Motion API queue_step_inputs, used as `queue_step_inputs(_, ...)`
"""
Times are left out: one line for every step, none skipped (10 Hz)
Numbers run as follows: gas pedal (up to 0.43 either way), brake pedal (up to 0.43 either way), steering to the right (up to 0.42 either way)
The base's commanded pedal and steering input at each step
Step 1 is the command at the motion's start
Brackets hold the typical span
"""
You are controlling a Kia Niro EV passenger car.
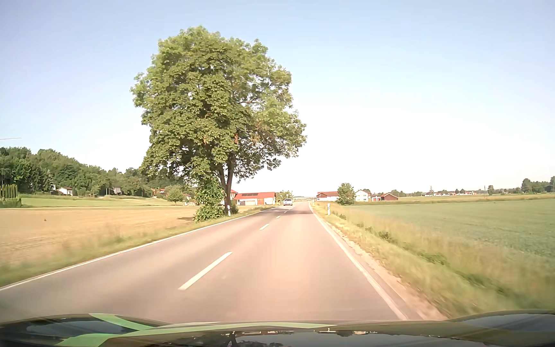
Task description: Follow the waypoints while adhering to traffic rules and regulations
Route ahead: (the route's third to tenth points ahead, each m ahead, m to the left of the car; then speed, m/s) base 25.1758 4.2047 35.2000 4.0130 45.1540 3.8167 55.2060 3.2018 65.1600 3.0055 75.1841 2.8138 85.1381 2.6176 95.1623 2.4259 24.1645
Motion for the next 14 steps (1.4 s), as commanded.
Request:
queue_step_inputs(0.157,0.0,-0.004)
queue_step_inputs(0.169,0.0,-0.003)
queue_step_inputs(0.177,0.0,-0.003)
queue_step_inputs(0.177,0.0,-0.003)
queue_step_inputs(0.177,0.0,-0.003)
queue_step_inputs(0.157,0.0,-0.003)
queue_step_inputs(0.11,0.0,-0.003)
queue_step_inputs(0.079,0.0,-0.002)
queue_step_inputs(0.067,0.0,-0.001)
queue_step_inputs(0.067,0.0,0.0)
queue_step_inputs(0.087,0.0,0.0)
queue_step_inputs(0.118,0.0,0.0)
queue_step_inputs(0.15,0.0,0.0)
queue_step_inputs(0.157,0.0,0.0)
